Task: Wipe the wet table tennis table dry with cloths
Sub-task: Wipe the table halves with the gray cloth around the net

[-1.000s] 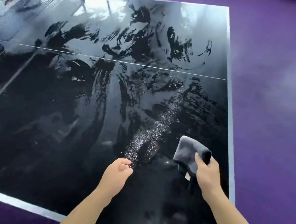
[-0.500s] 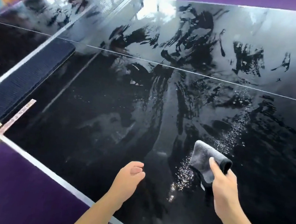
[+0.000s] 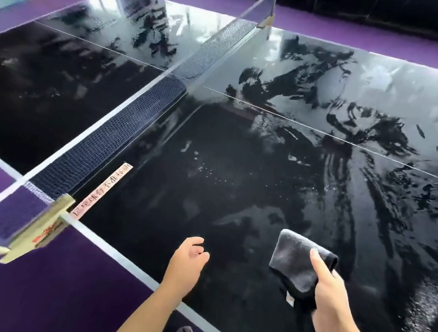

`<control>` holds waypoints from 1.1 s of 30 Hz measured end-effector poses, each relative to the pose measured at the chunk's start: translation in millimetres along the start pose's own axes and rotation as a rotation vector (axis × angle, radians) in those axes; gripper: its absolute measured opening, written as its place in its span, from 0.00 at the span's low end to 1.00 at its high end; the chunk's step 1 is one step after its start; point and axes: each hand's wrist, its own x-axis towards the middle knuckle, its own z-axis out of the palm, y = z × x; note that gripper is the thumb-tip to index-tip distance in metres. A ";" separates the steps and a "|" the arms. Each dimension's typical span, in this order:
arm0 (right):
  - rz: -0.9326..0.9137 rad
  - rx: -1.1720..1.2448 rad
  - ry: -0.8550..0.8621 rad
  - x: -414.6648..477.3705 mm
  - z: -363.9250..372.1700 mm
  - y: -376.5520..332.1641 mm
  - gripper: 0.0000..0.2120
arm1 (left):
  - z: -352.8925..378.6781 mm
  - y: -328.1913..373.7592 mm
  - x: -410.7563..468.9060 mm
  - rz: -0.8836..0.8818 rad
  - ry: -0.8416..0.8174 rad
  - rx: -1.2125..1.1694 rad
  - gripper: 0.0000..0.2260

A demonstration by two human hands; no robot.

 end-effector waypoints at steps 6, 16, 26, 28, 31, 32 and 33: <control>0.006 -0.056 -0.049 -0.9 123.6 2.7 0.10 | -118.3 -23.6 62.0 -0.005 0.145 0.089 0.16; -0.113 -0.239 -0.046 143.7 288.8 -66.2 0.12 | -208.9 -22.9 193.4 0.101 0.284 0.591 0.26; -0.669 -1.264 0.133 399.1 432.3 -71.6 0.25 | -224.2 -46.7 290.0 0.251 0.356 1.095 0.34; -0.480 -1.405 0.163 426.9 457.0 -52.2 0.30 | -224.9 -54.4 298.0 0.306 0.437 1.101 0.34; -0.329 -1.382 0.120 467.4 514.8 -77.7 0.31 | -222.8 -59.7 307.0 0.356 0.477 1.105 0.36; -0.299 -1.360 0.068 479.8 536.5 -94.7 0.31 | -222.7 -60.5 308.8 0.352 0.482 1.102 0.37; -0.282 -1.356 0.015 491.1 555.2 -110.3 0.30 | -222.4 -61.7 310.3 0.349 0.488 1.091 0.37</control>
